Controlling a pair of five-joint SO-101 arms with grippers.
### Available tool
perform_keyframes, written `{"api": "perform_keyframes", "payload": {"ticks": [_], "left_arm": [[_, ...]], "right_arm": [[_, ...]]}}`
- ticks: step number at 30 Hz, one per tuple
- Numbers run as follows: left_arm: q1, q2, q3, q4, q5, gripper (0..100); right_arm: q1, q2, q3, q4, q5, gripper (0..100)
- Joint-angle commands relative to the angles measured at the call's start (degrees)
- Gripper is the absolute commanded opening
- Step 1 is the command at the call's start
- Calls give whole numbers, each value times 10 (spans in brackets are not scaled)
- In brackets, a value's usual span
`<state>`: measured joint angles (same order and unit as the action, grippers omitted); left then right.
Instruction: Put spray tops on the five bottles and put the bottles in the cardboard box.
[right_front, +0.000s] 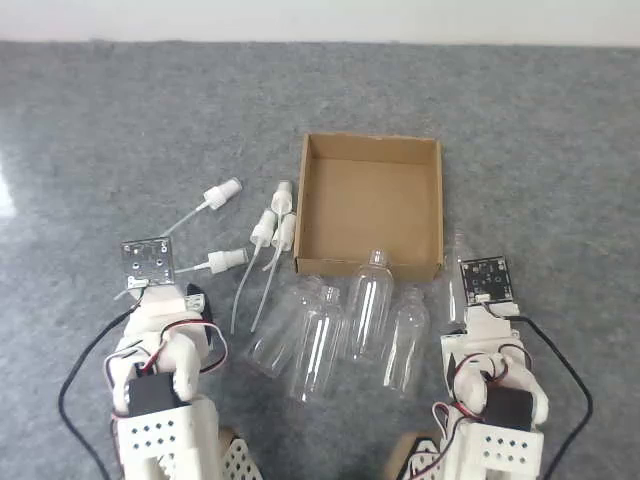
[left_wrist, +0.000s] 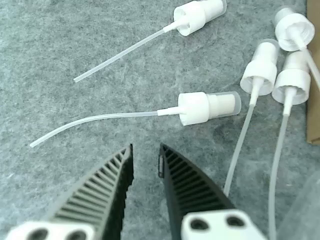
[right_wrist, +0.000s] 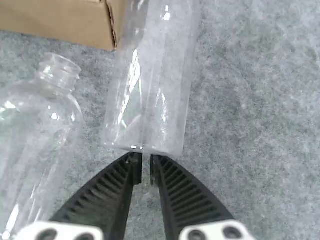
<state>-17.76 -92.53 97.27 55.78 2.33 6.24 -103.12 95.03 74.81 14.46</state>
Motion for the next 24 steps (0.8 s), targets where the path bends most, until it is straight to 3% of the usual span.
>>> {"api": "perform_keyframes", "payload": {"ticks": [1,15,24], "left_arm": [[2,-10,-3,2,6,81],[3,-9,-3,0,4,82],[3,-9,-3,0,4,82]], "right_arm": [[2,-9,14,1,3,9],[6,-9,14,-4,5,13],[4,-9,-30,-91,6,13]]}}
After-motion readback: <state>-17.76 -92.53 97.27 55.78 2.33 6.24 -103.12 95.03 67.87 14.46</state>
